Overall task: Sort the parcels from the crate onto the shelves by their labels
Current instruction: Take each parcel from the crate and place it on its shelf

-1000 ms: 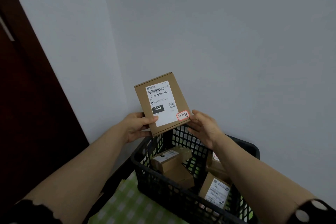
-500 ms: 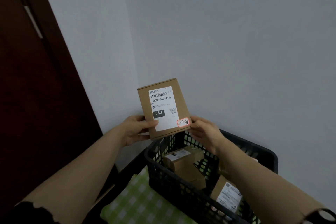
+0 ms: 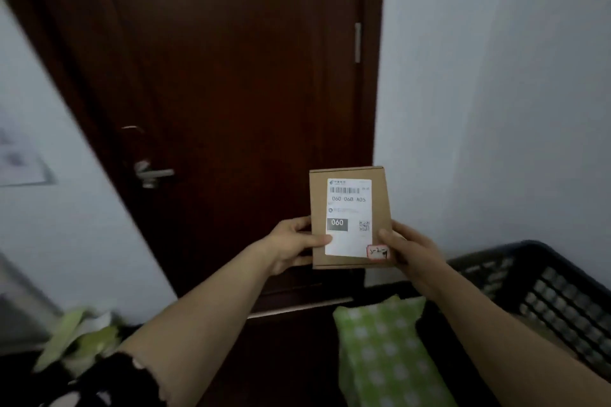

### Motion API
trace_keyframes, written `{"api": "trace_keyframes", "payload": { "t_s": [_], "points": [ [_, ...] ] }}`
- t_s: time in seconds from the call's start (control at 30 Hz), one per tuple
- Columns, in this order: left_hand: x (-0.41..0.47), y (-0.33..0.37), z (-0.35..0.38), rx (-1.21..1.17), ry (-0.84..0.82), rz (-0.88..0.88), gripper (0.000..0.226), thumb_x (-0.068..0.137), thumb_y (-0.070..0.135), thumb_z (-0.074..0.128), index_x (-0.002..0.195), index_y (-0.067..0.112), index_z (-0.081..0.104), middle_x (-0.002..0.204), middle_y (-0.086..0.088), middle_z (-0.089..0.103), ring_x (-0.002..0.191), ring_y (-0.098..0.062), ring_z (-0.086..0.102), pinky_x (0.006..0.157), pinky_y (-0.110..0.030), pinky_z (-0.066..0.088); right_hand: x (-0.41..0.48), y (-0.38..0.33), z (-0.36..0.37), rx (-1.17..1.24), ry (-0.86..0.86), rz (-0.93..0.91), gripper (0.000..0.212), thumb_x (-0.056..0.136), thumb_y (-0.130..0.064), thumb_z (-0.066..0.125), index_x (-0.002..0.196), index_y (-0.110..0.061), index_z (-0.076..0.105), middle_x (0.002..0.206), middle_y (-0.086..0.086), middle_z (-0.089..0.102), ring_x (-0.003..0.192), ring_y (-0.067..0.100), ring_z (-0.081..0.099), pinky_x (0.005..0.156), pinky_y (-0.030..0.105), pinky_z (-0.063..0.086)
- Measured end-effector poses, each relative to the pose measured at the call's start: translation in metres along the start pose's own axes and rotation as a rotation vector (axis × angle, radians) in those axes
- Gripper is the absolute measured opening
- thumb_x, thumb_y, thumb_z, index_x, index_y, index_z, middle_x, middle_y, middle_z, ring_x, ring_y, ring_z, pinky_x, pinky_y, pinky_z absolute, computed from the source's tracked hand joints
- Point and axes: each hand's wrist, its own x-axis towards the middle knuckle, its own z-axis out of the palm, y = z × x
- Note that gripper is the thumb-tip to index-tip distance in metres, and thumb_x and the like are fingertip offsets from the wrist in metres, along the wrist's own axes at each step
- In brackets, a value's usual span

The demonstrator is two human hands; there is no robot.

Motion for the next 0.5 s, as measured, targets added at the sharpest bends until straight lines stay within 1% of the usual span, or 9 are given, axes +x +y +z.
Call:
{"api": "trace_keyframes", "payload": {
  "t_s": [0.07,0.1,0.17,0.23,0.33,0.43,0.5],
  "points": [
    [-0.033,-0.001,-0.049,-0.02,0.126,0.018,0.05,0.081,0.007,0.071,0.129,0.016,0.056,0.111,-0.003,0.069,0.104,-0.019,0.064,0.088,-0.04,0.053,0.004,0.004,0.057,-0.019,-0.117,0.003,0.046,0.082,-0.009,0.068,0.127,-0.009,0.058,0.105,0.009,0.072,0.091,0.023,0.07,0.074,0.03,0.056],
    [-0.051,-0.001,-0.073,-0.03,0.193,0.029,0.049,0.081,0.008,0.071,0.127,0.016,0.057,0.112,-0.004,0.069,0.105,-0.02,0.064,0.09,-0.042,0.052,0.004,0.007,0.087,-0.024,-0.176,0.013,0.049,0.081,-0.009,0.068,0.128,-0.01,0.056,0.105,0.008,0.072,0.091,0.022,0.07,0.075,0.03,0.056],
    [-0.088,-0.002,-0.119,-0.057,0.315,0.058,0.047,0.081,0.01,0.072,0.126,0.016,0.059,0.11,-0.004,0.07,0.104,-0.021,0.066,0.087,-0.043,0.054,0.003,0.011,0.145,-0.024,-0.279,0.039,0.057,0.078,-0.01,0.07,0.132,-0.009,0.051,0.106,0.009,0.072,0.094,0.024,0.07,0.084,0.037,0.053],
    [-0.129,-0.004,-0.162,-0.072,0.423,0.087,0.046,0.082,0.011,0.072,0.125,0.018,0.059,0.108,-0.002,0.071,0.099,-0.018,0.066,0.083,-0.04,0.055,-0.004,0.014,0.205,-0.03,-0.373,0.049,0.054,0.08,-0.007,0.069,0.131,-0.009,0.05,0.103,0.009,0.072,0.094,0.024,0.069,0.087,0.039,0.052],
    [-0.193,-0.008,-0.227,-0.106,0.589,0.137,0.048,0.081,0.011,0.072,0.127,0.021,0.059,0.106,0.0,0.072,0.093,-0.014,0.066,0.075,-0.032,0.054,-0.023,0.021,0.299,-0.039,-0.513,0.047,0.05,0.082,-0.004,0.067,0.13,-0.011,0.051,0.098,0.007,0.071,0.09,0.022,0.068,0.079,0.035,0.053],
    [-0.261,-0.013,-0.291,-0.125,0.747,0.181,0.053,0.079,0.013,0.074,0.128,0.023,0.058,0.099,0.001,0.073,0.091,-0.015,0.066,0.077,-0.033,0.053,-0.048,0.032,0.394,-0.046,-0.643,0.041,0.048,0.08,-0.003,0.068,0.124,-0.015,0.053,0.092,0.005,0.072,0.081,0.019,0.07,0.074,0.033,0.054],
    [-0.305,-0.016,-0.329,-0.132,0.859,0.207,0.056,0.077,0.014,0.076,0.13,0.023,0.057,0.095,0.002,0.073,0.091,-0.015,0.066,0.085,-0.037,0.053,-0.068,0.042,0.456,-0.048,-0.735,0.047,0.046,0.078,-0.002,0.07,0.12,-0.012,0.056,0.091,0.005,0.073,0.075,0.017,0.071,0.072,0.033,0.056]
  ]
}}
